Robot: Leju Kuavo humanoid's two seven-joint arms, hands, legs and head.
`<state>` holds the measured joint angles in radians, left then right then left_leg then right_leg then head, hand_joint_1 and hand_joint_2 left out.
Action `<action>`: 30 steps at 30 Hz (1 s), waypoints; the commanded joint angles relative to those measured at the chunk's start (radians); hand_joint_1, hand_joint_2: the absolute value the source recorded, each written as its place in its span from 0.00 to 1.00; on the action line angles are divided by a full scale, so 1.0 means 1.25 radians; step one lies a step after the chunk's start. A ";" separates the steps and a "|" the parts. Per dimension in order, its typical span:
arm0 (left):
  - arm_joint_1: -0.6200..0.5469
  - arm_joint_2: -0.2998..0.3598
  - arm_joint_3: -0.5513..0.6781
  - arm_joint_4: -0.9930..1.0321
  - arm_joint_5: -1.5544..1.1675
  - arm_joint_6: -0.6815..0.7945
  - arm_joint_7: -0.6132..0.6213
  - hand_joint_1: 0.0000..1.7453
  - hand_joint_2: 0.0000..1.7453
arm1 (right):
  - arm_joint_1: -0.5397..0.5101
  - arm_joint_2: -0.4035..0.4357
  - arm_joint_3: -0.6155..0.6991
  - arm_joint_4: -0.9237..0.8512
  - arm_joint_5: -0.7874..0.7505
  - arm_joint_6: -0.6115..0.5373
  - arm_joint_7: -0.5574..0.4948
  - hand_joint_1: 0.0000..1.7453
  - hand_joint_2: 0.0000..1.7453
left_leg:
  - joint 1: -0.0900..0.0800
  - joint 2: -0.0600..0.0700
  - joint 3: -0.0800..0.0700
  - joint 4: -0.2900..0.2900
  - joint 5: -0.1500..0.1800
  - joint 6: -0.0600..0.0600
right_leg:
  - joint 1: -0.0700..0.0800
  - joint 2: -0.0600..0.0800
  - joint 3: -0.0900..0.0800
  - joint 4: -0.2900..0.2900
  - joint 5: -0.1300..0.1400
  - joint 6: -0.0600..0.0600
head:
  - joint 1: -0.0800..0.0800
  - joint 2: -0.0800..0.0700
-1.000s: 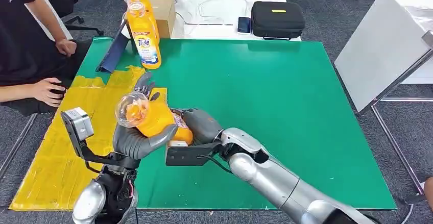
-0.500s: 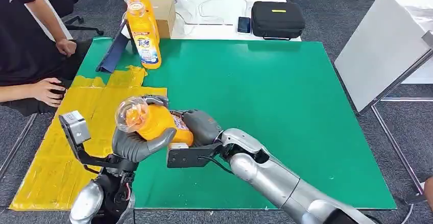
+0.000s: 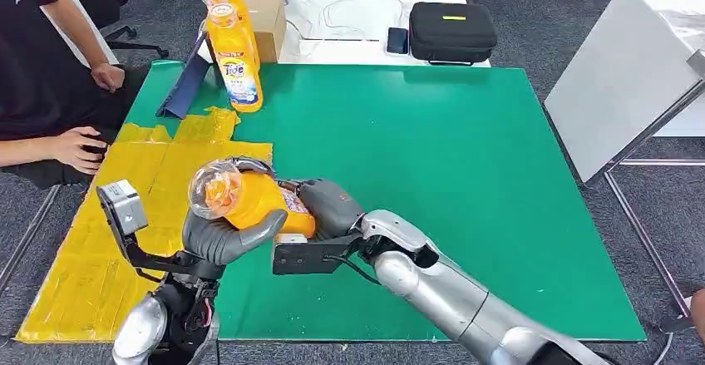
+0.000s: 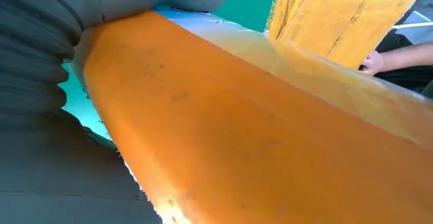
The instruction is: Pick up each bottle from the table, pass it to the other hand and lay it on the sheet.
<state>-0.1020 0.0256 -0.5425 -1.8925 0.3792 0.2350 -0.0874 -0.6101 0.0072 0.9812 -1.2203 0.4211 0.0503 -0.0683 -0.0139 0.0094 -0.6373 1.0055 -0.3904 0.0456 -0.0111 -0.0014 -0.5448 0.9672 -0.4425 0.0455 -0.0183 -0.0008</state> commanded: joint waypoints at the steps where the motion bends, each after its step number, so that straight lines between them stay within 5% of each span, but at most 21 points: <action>1: -0.032 0.000 -0.032 0.011 0.002 -0.023 0.001 1.00 1.00 | -0.003 -0.001 0.052 0.036 0.028 -0.018 0.013 1.00 1.00 | 0.001 -0.001 0.001 0.000 0.000 -0.002 | 0.001 -0.001 0.001 0.000 0.000 -0.001 | 0.000 0.000; 14: -0.032 0.000 -0.032 0.011 0.002 -0.023 0.001 1.00 1.00 | -0.003 -0.001 0.052 0.036 0.028 -0.018 0.013 1.00 1.00 | 0.001 -0.002 0.001 0.000 0.000 -0.003 | 0.001 -0.001 0.002 0.000 -0.001 -0.001 | 0.000 0.000; 15: -0.032 0.000 -0.032 0.011 0.002 -0.023 0.001 1.00 1.00 | -0.003 -0.001 0.052 0.036 0.028 -0.018 0.013 0.05 1.00 | 0.001 -0.001 0.001 0.000 0.000 -0.002 | 0.001 -0.001 0.001 0.000 0.000 -0.001 | 0.000 0.000; 16: -0.031 -0.002 -0.028 0.008 -0.004 -0.025 -0.004 1.00 1.00 | -0.003 -0.001 0.049 0.036 0.028 -0.016 0.012 0.00 1.00 | 0.001 -0.002 0.001 0.000 -0.001 -0.003 | 0.001 -0.001 0.002 0.000 -0.001 -0.001 | 0.000 0.000; 17: -0.031 -0.003 -0.025 0.007 -0.006 -0.025 -0.005 1.00 1.00 | -0.008 -0.003 0.058 0.036 0.046 -0.015 0.014 0.00 0.00 | 0.001 -0.001 0.001 0.000 0.000 -0.002 | 0.001 -0.001 0.001 0.000 0.000 -0.001 | 0.000 0.000; 30: -0.016 -0.021 0.015 0.006 -0.026 -0.038 0.001 1.00 1.00 | 0.017 0.000 0.013 0.049 0.081 0.009 0.034 0.00 0.00 | 0.001 -0.002 0.002 0.000 -0.001 -0.003 | 0.001 -0.001 0.002 0.000 -0.001 -0.002 | 0.000 0.000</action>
<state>-0.0914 0.0244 -0.5310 -1.8952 0.3548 0.2018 -0.0866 -0.5983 0.0076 0.9808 -1.2150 0.5005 0.0427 -0.0213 -0.0139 0.0094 -0.6374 1.0055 -0.3904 0.0455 -0.0111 -0.0014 -0.5452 0.9672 -0.4426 0.0455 -0.0183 -0.0011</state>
